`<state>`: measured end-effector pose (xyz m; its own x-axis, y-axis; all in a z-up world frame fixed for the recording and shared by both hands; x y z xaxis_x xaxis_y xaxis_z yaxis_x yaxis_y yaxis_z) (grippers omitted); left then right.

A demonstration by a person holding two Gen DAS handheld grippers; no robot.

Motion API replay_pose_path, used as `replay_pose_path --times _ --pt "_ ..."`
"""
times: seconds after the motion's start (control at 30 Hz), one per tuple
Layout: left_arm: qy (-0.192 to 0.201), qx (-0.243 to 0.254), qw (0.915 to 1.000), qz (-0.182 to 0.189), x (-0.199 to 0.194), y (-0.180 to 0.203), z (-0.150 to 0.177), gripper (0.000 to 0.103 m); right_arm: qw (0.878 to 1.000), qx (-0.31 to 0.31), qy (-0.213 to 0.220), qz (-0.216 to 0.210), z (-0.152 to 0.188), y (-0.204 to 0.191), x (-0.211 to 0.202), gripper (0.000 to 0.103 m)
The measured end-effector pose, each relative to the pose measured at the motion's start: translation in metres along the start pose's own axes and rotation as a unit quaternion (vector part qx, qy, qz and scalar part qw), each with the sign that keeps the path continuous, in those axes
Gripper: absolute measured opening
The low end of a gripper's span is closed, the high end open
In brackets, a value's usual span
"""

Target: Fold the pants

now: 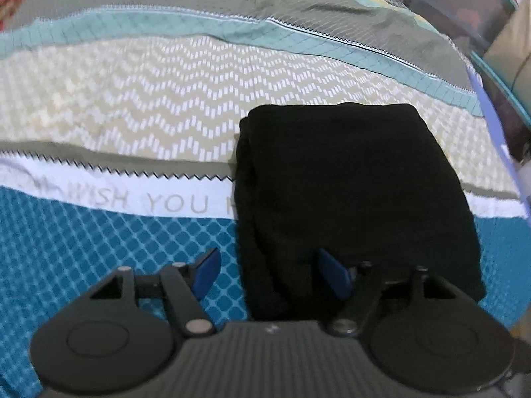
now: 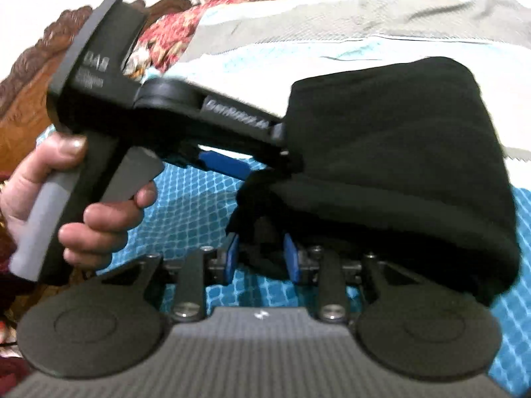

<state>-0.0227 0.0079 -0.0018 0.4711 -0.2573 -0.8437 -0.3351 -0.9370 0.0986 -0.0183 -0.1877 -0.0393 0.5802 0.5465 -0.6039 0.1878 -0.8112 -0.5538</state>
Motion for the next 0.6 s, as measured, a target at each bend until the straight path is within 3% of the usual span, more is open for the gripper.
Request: replay_pose_path --times 0.2,0.3,0.47,0.6 --pt "0.003 0.009 0.9995 -0.029 -0.012 0.005 0.006 0.067 0.997 0.051 0.056 -0.002 -0.001 0.023 -0.049 0.034" --pt "0.006 0.009 0.9993 -0.036 -0.019 0.007 0.01 0.067 0.993 0.081 0.087 0.012 -0.001 0.043 -0.067 0.04" --pt "0.01 0.014 0.9986 -0.05 -0.03 0.013 0.017 0.067 0.982 0.134 0.123 0.044 0.002 0.071 -0.078 0.046" --pt "0.011 0.015 0.9983 -0.055 -0.038 0.016 0.023 0.067 0.976 0.171 0.128 0.04 -0.001 0.076 -0.078 0.052"
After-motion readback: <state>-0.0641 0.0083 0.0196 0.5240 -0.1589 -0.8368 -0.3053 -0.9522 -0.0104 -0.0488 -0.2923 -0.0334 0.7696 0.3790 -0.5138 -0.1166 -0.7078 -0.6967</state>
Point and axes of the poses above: each gripper's, at about its wrist camera, not at the fingertips, and x roughly the way its jaws point, y to its right, z to its underside, the point moved 1 cm from there along x, roughly the way its jaws point, and after that the axes turned 13 degrees about x, right-handed, at the moved point
